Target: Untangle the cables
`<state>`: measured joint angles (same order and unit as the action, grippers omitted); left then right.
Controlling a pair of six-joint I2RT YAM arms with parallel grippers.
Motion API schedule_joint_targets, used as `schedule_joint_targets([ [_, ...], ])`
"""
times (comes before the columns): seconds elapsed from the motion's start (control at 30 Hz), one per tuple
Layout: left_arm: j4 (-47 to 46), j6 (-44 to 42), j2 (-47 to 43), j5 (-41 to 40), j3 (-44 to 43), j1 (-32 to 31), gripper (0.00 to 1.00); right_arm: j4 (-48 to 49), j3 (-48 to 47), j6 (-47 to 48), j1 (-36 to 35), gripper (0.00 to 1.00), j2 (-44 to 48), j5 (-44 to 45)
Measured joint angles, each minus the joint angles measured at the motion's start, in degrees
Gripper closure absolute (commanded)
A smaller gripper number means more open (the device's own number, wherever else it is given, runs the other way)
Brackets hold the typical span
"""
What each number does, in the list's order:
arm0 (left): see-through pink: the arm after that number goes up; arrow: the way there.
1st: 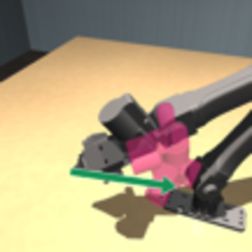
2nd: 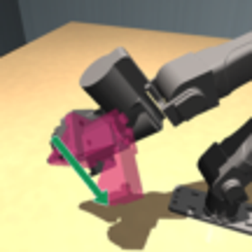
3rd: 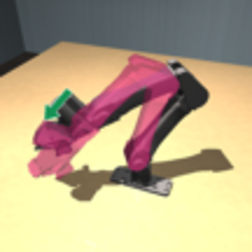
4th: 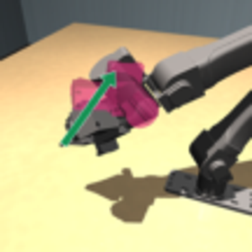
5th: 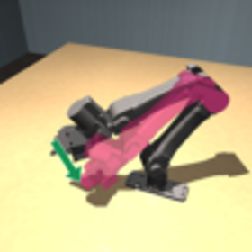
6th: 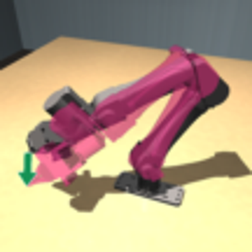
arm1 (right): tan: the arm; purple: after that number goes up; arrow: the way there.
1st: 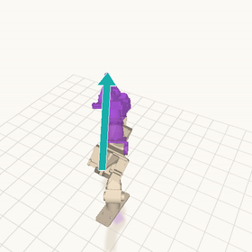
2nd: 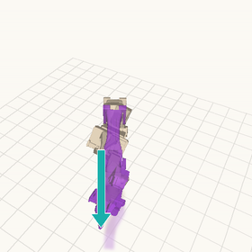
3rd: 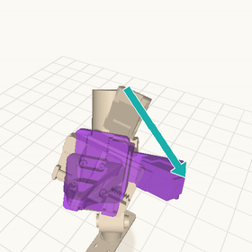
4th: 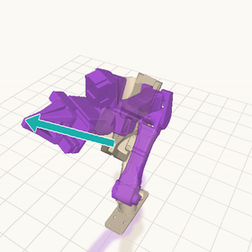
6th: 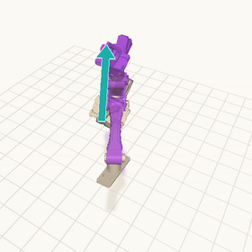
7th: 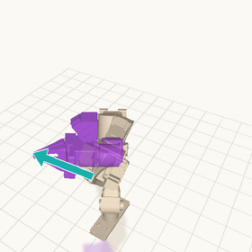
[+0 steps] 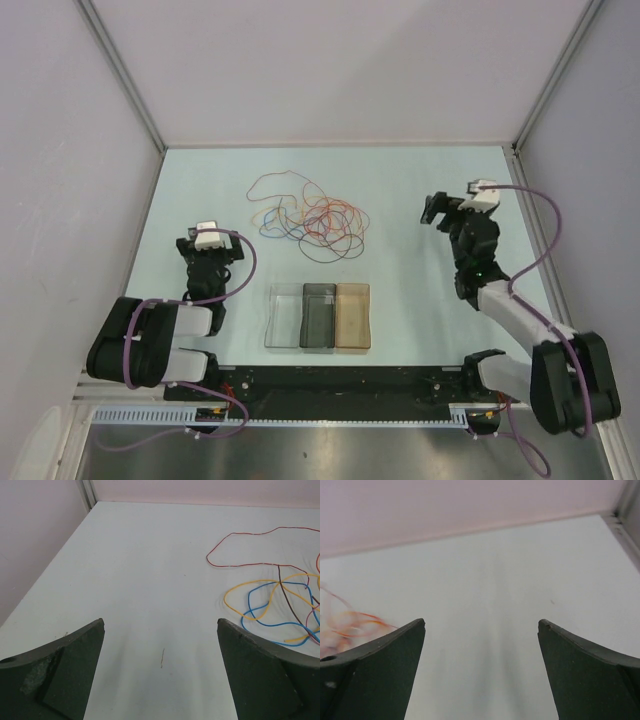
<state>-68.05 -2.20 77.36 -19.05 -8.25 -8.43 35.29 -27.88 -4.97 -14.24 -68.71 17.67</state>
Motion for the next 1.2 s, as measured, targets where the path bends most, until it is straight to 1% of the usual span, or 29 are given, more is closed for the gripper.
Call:
schedule_joint_targets([
  [0.07, 0.0, 0.0, 0.0, 0.0, 0.0, 0.0, 0.0, -2.4, -2.6, -5.7, 1.9, 0.0, 4.4, -5.8],
  [0.1, 0.0, 0.0, 0.0, 0.0, 0.0, 0.0, 0.0, -3.1, -3.7, -9.0, 4.0, 0.01, 5.4, -10.8],
  [0.17, 0.0, 0.0, 0.0, 0.0, 0.0, 0.0, 0.0, -6.7, -7.5, -14.4, 6.8, 0.08, 3.8, -17.9],
  [0.2, 0.0, 0.0, 0.0, 0.0, 0.0, 0.0, 0.0, -8.7, -10.1, -16.1, 7.1, 0.11, 2.1, -20.4],
  [0.27, 0.0, 0.0, 0.0, 0.0, 0.0, 0.0, 0.0, -12.7, -15.1, -17.9, 5.8, 0.11, -2.8, -24.5],
  [0.33, 0.0, 0.0, 0.0, 0.0, 0.0, 0.0, 0.0, -18.1, -20.5, -18.8, 2.9, 0.16, -8.0, -27.5],
  [0.43, 0.0, 0.0, 0.0, 0.0, 0.0, 0.0, 0.0, -23.4, -25.8, -19.1, -0.9, 0.25, -13.4, -30.6],
  [0.5, 0.0, 0.0, 0.0, 0.0, 0.0, 0.0, 0.0, -25.7, -29.2, -18.9, -3.0, 0.33, -17.5, -32.3],
  [0.63, 0.0, 0.0, 0.0, 0.0, 0.0, 0.0, 0.0, -28.2, -33.9, -18.8, -5.3, 0.42, -25.8, -34.6],
  [0.7, 0.0, 0.0, 0.0, 0.0, 0.0, 0.0, 0.0, -29.2, -35.6, -18.5, -6.3, 0.45, -30.2, -35.3],
  [0.8, 0.0, 0.0, 0.0, 0.0, 0.0, 0.0, 0.0, -31.8, -38.8, -17.5, -8.4, 0.47, -36.2, -35.2],
  [0.93, 0.0, 0.0, 0.0, 0.0, 0.0, 0.0, 0.0, -34.3, -42.6, -16.2, -11.6, 0.47, -41.3, -34.5],
  [1.03, 0.0, 0.0, 0.0, 0.0, 0.0, 0.0, 0.0, -34.8, -44.7, -15.6, -13.7, 0.5, -43.4, -34.0],
  [1.13, 0.0, 0.0, 0.0, 0.0, 0.0, 0.0, 0.0, -35.4, -46.6, -15.3, -14.4, 0.6, -45.2, -33.4],
  [1.2, 0.0, 0.0, 0.0, 0.0, 0.0, 0.0, 0.0, -36.3, -47.7, -14.9, -14.4, 0.62, -46.2, -33.0],
])
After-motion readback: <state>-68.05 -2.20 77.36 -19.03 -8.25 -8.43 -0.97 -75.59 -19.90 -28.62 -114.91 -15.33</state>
